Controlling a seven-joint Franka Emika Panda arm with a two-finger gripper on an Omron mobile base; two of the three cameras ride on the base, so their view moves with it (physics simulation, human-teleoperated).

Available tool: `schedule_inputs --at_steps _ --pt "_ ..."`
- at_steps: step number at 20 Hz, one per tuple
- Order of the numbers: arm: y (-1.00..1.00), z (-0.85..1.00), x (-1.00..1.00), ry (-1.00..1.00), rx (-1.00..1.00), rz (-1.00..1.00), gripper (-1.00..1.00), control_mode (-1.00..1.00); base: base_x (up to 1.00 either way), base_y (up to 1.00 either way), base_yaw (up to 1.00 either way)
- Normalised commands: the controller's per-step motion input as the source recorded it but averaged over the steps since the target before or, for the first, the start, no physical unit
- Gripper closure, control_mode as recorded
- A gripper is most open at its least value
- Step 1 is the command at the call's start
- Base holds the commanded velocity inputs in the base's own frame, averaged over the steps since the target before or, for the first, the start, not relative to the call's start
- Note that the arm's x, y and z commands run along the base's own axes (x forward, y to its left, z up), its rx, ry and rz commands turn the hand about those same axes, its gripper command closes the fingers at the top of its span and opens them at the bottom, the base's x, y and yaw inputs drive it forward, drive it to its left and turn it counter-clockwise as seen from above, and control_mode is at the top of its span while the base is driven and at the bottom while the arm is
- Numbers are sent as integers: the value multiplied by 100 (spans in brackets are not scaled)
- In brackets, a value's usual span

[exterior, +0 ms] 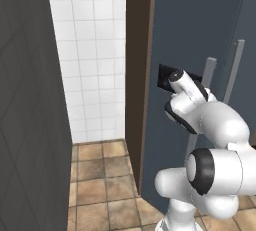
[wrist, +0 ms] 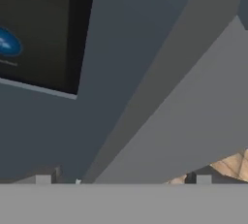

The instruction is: Take the bottled waters from the counter and place them in the freezer to freeze. Close the freezer door after placing the bottles.

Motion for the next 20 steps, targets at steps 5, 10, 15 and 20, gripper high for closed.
schedule_inputs --at_steps 5,10,15,20 --pt "-59 0 22 0 11 5 -100 -100 0 0 0" --pt "-50 0 24 0 8 5 -100 -100 0 0 0" --pt "-42 0 18 -4 14 11 -100 -100 0 0 0" --pt "-33 0 22 -6 13 15 -100 -100 0 0 0"
